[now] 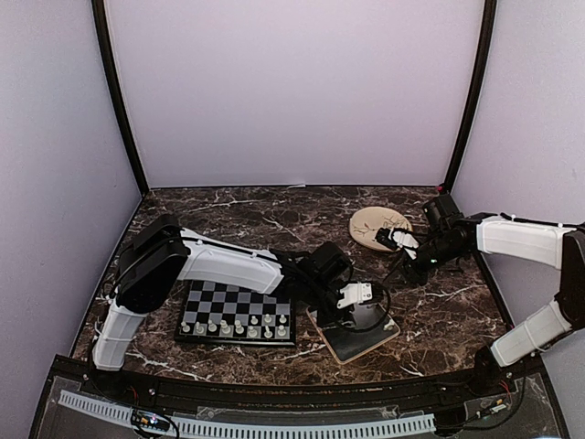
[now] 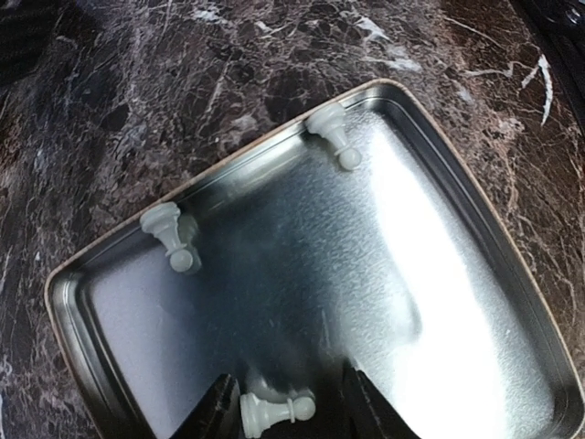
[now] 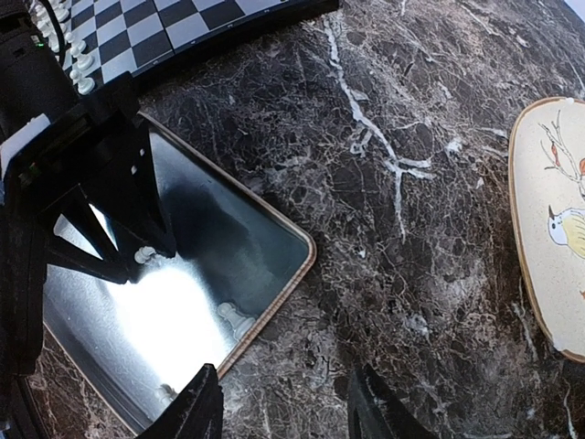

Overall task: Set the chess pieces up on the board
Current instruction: Adjust the pawn in the storage box.

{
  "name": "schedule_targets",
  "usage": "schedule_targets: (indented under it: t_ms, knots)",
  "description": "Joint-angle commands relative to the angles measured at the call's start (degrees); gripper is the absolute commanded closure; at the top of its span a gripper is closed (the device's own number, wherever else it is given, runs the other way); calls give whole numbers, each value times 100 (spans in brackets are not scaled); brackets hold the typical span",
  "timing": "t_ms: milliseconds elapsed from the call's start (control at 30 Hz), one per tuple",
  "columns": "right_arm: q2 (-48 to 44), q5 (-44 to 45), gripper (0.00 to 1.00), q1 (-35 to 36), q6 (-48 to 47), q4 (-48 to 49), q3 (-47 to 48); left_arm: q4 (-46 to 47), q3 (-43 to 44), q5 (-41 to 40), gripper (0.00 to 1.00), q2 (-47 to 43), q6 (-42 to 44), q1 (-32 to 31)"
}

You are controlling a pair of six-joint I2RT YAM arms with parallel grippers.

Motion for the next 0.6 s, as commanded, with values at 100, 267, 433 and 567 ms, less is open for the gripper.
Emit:
schedule_targets:
  t_ms: [100,267,433,567]
  knots:
    - [59,-137,52,-20,-10,1,73,-765,226,637,60,118,325,86]
    - [98,-160,53,-17,-16,-12,89,-943,225,500,63,117,407,119]
    - [96,-170,53,-21,-23,-16,92,-992,208,374,63,113,400,125]
    - [101,-172,53,-17,-17,-33,89,-1064,176,338,62,68,382,126]
